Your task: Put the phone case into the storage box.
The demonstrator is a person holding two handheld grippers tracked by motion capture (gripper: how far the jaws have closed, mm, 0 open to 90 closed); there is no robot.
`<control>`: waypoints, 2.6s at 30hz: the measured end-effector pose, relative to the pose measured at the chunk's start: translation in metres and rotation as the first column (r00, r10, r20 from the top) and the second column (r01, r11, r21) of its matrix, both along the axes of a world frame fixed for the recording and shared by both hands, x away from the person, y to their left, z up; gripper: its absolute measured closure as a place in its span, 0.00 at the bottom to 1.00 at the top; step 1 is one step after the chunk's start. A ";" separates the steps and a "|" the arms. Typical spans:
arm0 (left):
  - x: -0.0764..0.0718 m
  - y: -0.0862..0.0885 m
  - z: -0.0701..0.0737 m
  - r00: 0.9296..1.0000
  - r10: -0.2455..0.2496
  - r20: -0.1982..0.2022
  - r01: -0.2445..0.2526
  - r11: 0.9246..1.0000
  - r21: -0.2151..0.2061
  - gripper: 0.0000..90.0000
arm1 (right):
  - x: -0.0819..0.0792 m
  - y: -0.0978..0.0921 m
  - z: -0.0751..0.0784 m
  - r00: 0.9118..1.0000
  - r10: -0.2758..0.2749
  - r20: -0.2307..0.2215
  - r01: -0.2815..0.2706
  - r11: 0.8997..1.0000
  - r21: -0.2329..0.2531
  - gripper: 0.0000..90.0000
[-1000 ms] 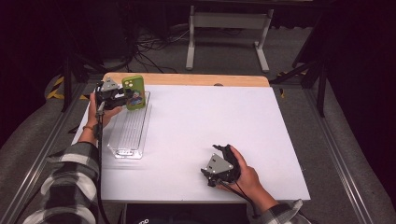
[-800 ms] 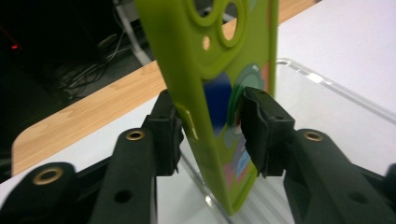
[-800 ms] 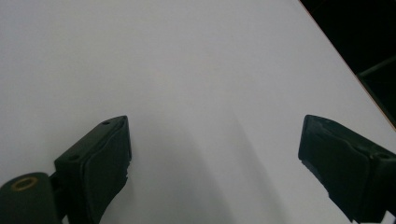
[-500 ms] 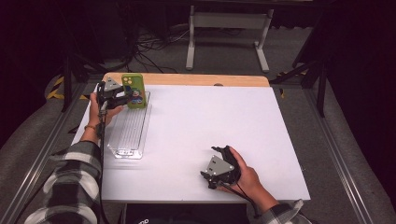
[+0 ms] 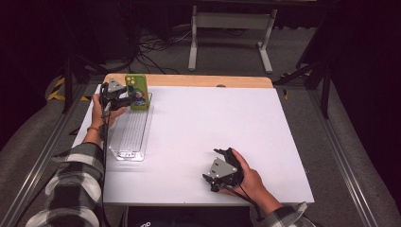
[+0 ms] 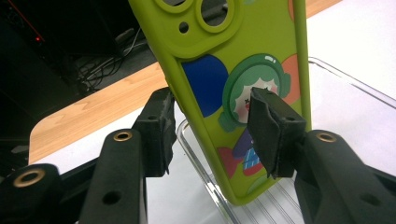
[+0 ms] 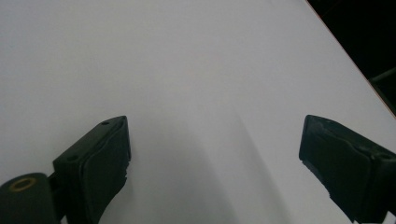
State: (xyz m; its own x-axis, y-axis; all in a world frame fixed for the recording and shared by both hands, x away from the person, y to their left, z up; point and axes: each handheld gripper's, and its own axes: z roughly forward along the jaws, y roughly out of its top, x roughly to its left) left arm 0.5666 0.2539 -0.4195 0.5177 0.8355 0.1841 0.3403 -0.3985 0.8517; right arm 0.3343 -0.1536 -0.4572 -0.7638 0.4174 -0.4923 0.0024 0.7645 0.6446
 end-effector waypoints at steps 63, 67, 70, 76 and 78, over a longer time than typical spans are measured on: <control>-0.018 0.002 0.015 0.999 -0.001 0.044 0.004 0.998 -0.062 0.53 | -0.004 -0.004 0.016 1.000 -0.015 0.009 0.014 0.994 0.107 0.11; -0.022 0.001 0.017 0.998 -0.003 0.058 0.006 0.998 -0.065 0.52 | -0.003 -0.006 0.017 1.000 -0.024 0.017 0.022 0.993 0.120 0.11; -0.023 0.001 0.018 0.998 -0.006 0.062 0.010 0.997 -0.073 0.51 | -0.003 -0.007 0.017 1.000 -0.026 0.018 0.023 0.992 0.122 0.11; -0.025 0.001 0.020 0.997 0.004 0.074 0.001 0.997 -0.075 0.49 | -0.003 -0.008 0.018 0.999 -0.028 0.023 0.025 0.992 0.122 0.11; -0.026 0.001 0.020 0.997 0.013 0.077 -0.007 0.997 -0.081 0.47 | -0.003 -0.009 0.019 0.999 -0.033 0.023 0.029 0.991 0.132 0.11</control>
